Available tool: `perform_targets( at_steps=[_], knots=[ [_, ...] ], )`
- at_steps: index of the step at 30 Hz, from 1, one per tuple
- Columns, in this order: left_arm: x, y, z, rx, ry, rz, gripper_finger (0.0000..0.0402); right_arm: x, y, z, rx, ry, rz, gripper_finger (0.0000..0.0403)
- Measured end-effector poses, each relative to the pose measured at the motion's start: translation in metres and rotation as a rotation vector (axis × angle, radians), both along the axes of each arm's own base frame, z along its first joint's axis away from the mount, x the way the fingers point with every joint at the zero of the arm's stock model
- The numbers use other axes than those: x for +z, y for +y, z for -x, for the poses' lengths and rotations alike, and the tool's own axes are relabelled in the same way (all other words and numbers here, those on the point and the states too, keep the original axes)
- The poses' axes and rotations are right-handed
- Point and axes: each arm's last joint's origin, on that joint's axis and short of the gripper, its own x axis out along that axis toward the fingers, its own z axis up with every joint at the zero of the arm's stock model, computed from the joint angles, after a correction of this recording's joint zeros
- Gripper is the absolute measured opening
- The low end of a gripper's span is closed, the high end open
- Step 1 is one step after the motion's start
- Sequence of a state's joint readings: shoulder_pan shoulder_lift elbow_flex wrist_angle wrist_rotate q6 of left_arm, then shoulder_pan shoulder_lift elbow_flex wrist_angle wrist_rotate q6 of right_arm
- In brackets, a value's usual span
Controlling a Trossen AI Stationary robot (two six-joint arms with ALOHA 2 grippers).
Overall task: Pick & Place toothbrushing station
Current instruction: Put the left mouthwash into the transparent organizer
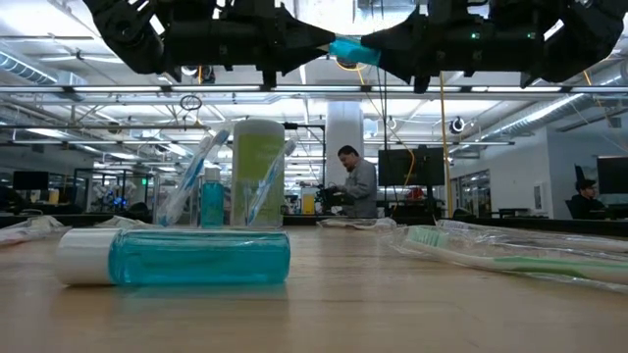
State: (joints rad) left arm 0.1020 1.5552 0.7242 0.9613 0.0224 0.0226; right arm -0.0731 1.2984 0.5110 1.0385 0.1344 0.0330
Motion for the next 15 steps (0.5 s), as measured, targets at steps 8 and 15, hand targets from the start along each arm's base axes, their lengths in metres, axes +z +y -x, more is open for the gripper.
perform_targets(
  at_steps=[8,15],
  knots=[
    [0.011,0.001,0.020,0.112,0.183,0.004,0.0105,-0.004,-0.005,0.010,-0.202,0.167,0.024,0.0192],
    [0.028,0.000,0.053,0.206,0.328,0.072,0.0105,-0.001,-0.005,0.017,-0.238,0.205,0.022,0.0192]
  ],
)
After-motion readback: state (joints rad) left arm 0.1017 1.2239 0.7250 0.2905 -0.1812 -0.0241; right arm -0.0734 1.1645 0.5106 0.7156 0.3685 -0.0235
